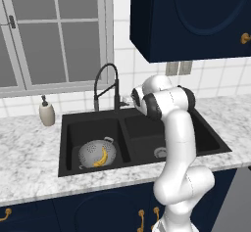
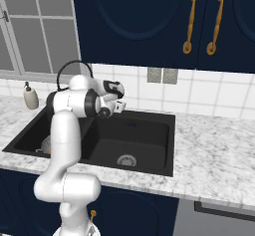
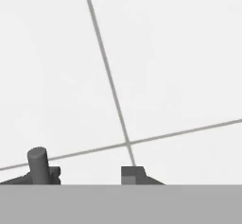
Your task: Put the colander in the sink, put the banana in the colander, and turn on the sink faucet and pour water over the colander.
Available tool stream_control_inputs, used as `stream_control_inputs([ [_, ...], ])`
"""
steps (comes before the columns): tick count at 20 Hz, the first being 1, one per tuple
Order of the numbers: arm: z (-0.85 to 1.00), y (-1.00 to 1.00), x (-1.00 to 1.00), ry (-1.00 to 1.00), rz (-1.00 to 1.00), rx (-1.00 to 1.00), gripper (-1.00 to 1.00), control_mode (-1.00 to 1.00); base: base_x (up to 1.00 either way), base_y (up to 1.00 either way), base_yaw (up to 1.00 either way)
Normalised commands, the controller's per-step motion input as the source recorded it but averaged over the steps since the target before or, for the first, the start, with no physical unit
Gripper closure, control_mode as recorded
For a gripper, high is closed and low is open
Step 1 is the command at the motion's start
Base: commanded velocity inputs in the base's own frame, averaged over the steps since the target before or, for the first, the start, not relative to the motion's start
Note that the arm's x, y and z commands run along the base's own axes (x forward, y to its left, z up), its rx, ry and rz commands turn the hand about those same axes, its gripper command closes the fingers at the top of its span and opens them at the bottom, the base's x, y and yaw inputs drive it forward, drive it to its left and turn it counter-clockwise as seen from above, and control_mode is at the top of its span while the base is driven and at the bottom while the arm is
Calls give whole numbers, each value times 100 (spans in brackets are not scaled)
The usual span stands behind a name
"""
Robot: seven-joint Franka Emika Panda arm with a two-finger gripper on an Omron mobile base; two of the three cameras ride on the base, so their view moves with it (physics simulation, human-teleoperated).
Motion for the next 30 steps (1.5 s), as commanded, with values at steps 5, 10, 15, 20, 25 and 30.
stream_control_inputs([
  [5, -5, -100, -23, 6, 0, 2, 100, -100, 0, 0, 0],
  [10, -12, -100, -23, 4, 0, 3, 100, -100, 0, 0, 0],
  [15, -13, -100, -26, 0, 0, 2, 100, -100, 0, 0, 0],
  [20, -14, -100, -27, 1, 0, 0, 100, -100, 0, 0, 0],
  [25, -24, -100, -20, 11, 0, 0, 100, -100, 0, 0, 0],
  [30, -37, -100, -12, 15, 0, 0, 100, -100, 0, 0, 0],
])
